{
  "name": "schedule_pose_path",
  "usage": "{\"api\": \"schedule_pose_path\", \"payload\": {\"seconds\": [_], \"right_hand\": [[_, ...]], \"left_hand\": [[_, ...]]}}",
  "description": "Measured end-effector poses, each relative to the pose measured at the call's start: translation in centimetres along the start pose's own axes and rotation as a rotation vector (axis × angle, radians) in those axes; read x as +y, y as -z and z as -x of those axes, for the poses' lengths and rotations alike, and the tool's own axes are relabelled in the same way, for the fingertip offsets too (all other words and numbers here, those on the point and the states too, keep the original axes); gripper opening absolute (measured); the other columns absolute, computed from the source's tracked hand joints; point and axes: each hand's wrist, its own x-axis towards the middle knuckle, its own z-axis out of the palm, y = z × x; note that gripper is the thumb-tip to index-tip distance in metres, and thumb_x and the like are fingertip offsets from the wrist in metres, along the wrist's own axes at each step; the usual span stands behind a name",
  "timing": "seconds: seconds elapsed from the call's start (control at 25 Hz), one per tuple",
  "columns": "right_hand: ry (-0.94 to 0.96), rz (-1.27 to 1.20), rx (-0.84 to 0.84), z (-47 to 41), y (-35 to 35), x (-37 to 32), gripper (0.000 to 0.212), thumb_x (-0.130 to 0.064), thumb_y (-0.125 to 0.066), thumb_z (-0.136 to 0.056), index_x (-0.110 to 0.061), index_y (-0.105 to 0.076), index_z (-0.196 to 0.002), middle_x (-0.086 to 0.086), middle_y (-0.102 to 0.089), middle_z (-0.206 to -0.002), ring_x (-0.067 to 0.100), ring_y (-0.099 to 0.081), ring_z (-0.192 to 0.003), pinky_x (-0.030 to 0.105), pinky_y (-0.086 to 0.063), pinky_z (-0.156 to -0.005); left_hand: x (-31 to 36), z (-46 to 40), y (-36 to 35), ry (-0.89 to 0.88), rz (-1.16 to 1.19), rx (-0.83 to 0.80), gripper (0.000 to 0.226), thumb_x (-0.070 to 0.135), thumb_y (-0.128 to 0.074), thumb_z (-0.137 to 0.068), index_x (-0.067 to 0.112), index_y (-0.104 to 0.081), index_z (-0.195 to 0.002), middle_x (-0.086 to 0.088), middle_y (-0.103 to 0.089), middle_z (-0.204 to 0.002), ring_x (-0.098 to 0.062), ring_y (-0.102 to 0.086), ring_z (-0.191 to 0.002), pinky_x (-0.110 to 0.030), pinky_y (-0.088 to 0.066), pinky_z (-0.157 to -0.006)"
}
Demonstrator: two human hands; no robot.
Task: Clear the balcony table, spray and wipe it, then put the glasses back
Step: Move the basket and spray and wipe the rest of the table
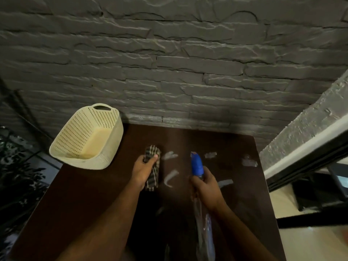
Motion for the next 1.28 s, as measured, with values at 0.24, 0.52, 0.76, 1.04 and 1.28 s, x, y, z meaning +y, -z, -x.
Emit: {"api": "schedule_pose_path", "payload": {"seconds": [0.24,0.52,0.76,1.04,1.28], "right_hand": [[-0.007,0.026,0.011,-9.8,-1.4,-1.7,0.026,-0.018,-0.067,-0.080,-0.012,-0.057,-0.103,0.012,-0.062,-0.073,0.019,-0.058,-0.053,0.035,-0.050,-0.053],[-0.054,0.059,-0.027,-16.3,-0.2,-2.3,0.030,-0.030,-0.067,-0.071,-0.013,-0.059,-0.094,0.005,-0.061,-0.066,0.019,-0.058,-0.055,0.038,-0.047,-0.060],[-0.085,-0.063,-0.132,-16.6,1.8,-1.1,0.017,-0.012,-0.055,-0.090,-0.011,-0.052,-0.107,0.012,-0.055,-0.063,0.024,-0.052,-0.053,0.036,-0.046,-0.054],[-0.123,-0.130,-0.126,-17.5,2.9,-0.6,0.021,-0.013,-0.061,-0.088,-0.016,-0.053,-0.108,0.018,-0.055,-0.064,0.027,-0.052,-0.053,0.034,-0.045,-0.052],[-0.209,-0.163,-0.151,-17.6,4.6,-0.3,0.027,-0.013,-0.064,-0.087,-0.025,-0.055,-0.109,0.013,-0.058,-0.061,0.022,-0.055,-0.050,0.033,-0.047,-0.053]], "left_hand": [[2.0,-10.5,0.4,-0.109,-0.156,0.222,0.024,0.045,-0.064,-0.084,0.021,-0.067,-0.088,-0.002,-0.068,-0.086,-0.023,-0.065,-0.083,-0.037,-0.053,-0.078],[3.3,-18.1,-3.2,-0.159,-0.465,0.281,0.032,0.040,-0.056,-0.092,0.013,-0.065,-0.107,-0.007,-0.064,-0.092,-0.020,-0.056,-0.078,-0.029,-0.044,-0.069],[3.2,-22.3,-7.3,-0.400,-0.696,0.416,0.031,0.038,-0.058,-0.090,0.016,-0.063,-0.110,-0.005,-0.066,-0.103,-0.026,-0.061,-0.093,-0.031,-0.045,-0.069],[-1.6,-19.5,-12.2,-0.751,-0.977,0.193,0.032,0.044,-0.056,-0.090,0.023,-0.070,-0.110,0.001,-0.058,-0.112,-0.022,-0.047,-0.101,-0.036,-0.043,-0.086],[2.0,-21.8,-14.8,-0.466,-0.992,0.363,0.032,0.042,-0.048,-0.093,0.021,-0.069,-0.106,-0.003,-0.056,-0.116,-0.025,-0.046,-0.103,-0.037,-0.043,-0.084]]}}
